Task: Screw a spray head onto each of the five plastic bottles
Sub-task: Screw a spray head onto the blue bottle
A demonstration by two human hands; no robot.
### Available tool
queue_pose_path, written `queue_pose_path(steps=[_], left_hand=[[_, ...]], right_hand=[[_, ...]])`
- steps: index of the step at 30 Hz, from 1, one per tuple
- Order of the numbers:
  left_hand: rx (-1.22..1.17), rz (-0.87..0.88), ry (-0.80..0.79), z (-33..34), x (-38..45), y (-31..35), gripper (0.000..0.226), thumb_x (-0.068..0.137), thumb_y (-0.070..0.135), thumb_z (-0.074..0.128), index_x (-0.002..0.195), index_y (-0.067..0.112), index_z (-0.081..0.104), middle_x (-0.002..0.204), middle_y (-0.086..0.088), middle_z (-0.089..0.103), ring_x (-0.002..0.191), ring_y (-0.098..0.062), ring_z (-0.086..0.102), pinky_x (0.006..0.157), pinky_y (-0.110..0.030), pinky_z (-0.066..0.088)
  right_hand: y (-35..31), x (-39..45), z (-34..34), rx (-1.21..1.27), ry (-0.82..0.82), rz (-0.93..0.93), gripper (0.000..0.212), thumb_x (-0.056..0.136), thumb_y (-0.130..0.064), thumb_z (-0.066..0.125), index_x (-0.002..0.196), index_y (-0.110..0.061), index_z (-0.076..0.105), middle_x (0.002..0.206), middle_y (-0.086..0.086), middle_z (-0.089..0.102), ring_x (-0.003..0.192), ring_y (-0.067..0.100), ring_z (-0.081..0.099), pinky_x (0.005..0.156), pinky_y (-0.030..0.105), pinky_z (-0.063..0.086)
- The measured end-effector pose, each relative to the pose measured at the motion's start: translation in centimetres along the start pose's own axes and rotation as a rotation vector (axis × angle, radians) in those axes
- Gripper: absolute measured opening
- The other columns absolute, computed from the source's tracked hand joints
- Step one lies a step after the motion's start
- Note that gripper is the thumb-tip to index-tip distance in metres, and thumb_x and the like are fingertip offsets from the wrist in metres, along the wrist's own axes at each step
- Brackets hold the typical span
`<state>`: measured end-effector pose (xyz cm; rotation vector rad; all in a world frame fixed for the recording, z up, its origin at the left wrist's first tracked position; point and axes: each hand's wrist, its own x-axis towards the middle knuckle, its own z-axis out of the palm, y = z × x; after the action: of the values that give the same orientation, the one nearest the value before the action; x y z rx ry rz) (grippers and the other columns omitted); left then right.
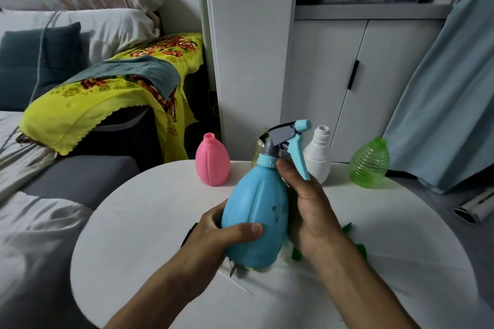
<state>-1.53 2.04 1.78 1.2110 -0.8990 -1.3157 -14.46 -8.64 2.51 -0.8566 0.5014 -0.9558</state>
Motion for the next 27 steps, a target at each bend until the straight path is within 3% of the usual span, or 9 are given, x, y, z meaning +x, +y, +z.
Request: queue_pose_path(steps=[3, 5, 8, 12, 15, 19, 21, 23, 27], left_hand=[[-0.062, -0.099, -0.089, -0.3, 0.0, -0.2, 0.058, 0.061, 0.035, 0.085, 0.113, 0.016, 0.07, 0.116, -0.019, 0.07, 0.099, -0.033, 0.069, 0.068, -0.033, 0.056], [-0.029, -0.11, -0.086, -0.5, 0.1, -0.3, 0.055, 0.06, 0.036, 0.085, 0.111, 0.021, 0.071, 0.115, -0.016, 0.071, 0.1, -0.033, 0.069, 0.074, -0.039, 0.056], [0.027, -0.083, 0.015, -0.3, 0.2, -0.3, 0.054, 0.057, 0.038, 0.086, 0.109, 0.031, 0.072, 0.11, -0.01, 0.073, 0.099, -0.032, 0.07, 0.083, -0.05, 0.054], [-0.09, 0.037, 0.221, 0.2, 0.4, -0.4, 0.061, 0.053, 0.038, 0.085, 0.111, 0.031, 0.069, 0.114, -0.009, 0.07, 0.101, -0.033, 0.069, 0.079, -0.049, 0.059], [-0.328, -0.027, 0.114, -0.3, 0.3, 0.4, 0.059, 0.058, 0.042, 0.082, 0.113, 0.024, 0.069, 0.115, -0.016, 0.071, 0.098, -0.037, 0.07, 0.069, -0.042, 0.06], [-0.488, -0.285, -0.098, -1.2, -0.2, 1.4, 0.059, 0.067, 0.057, 0.076, 0.114, 0.023, 0.07, 0.103, -0.022, 0.071, 0.084, -0.045, 0.068, 0.066, -0.041, 0.056], [-0.479, -0.27, -0.028, -1.3, 0.1, 1.1, 0.055, 0.068, 0.06, 0.071, 0.11, 0.024, 0.073, 0.101, -0.02, 0.072, 0.081, -0.042, 0.069, 0.065, -0.039, 0.054], [-0.496, -0.151, 0.097, -1.0, 0.3, 1.0, 0.05, 0.068, 0.057, 0.071, 0.105, 0.024, 0.075, 0.105, -0.017, 0.073, 0.085, -0.036, 0.072, 0.068, -0.042, 0.056], [-0.482, 0.04, 0.284, -0.2, 0.0, 1.3, 0.059, 0.065, 0.049, 0.078, 0.115, 0.02, 0.067, 0.112, -0.014, 0.073, 0.099, -0.034, 0.071, 0.068, -0.043, 0.06]], right_hand=[[-0.7, 0.3, -0.4, -0.023, -0.111, 0.046, 0.029, 0.08, -0.035, 0.078, 0.105, -0.018, 0.077, 0.105, 0.005, 0.076, 0.098, 0.023, 0.069, 0.087, 0.042, 0.057], [-0.9, 0.2, -0.6, -0.042, -0.149, 0.044, 0.031, 0.082, -0.032, 0.076, 0.108, -0.015, 0.077, 0.116, 0.007, 0.075, 0.105, 0.021, 0.07, 0.089, 0.038, 0.056], [-1.0, 0.0, -0.6, -0.106, -0.024, 0.021, 0.031, 0.067, -0.032, 0.083, 0.097, -0.02, 0.082, 0.108, 0.007, 0.078, 0.101, 0.019, 0.072, 0.093, 0.038, 0.055], [-0.7, -0.1, -0.7, -0.085, 0.146, -0.03, 0.031, 0.056, -0.033, 0.083, 0.084, -0.022, 0.083, 0.094, 0.001, 0.08, 0.09, 0.015, 0.073, 0.079, 0.034, 0.053], [-1.3, 0.0, -0.9, 0.051, -0.02, -0.044, 0.023, 0.07, -0.026, 0.081, 0.092, -0.019, 0.081, 0.098, 0.004, 0.078, 0.093, 0.017, 0.072, 0.079, 0.031, 0.056], [-2.0, 0.2, -0.9, 0.201, -0.266, 0.0, 0.039, 0.081, -0.028, 0.074, 0.116, -0.01, 0.073, 0.122, 0.014, 0.071, 0.115, 0.026, 0.066, 0.093, 0.036, 0.054], [-1.7, 0.2, -0.7, 0.221, -0.292, -0.023, 0.042, 0.077, -0.029, 0.081, 0.114, -0.011, 0.074, 0.121, 0.012, 0.072, 0.118, 0.026, 0.065, 0.095, 0.035, 0.052], [-1.4, 0.1, -0.2, 0.164, -0.252, -0.108, 0.03, 0.069, -0.031, 0.086, 0.096, -0.02, 0.08, 0.108, 0.003, 0.077, 0.111, 0.021, 0.068, 0.093, 0.033, 0.053], [-0.5, -0.6, 1.0, 0.054, -0.065, -0.226, 0.011, 0.078, -0.021, 0.074, 0.088, -0.019, 0.078, 0.097, 0.005, 0.078, 0.101, 0.02, 0.071, 0.094, 0.038, 0.049]])
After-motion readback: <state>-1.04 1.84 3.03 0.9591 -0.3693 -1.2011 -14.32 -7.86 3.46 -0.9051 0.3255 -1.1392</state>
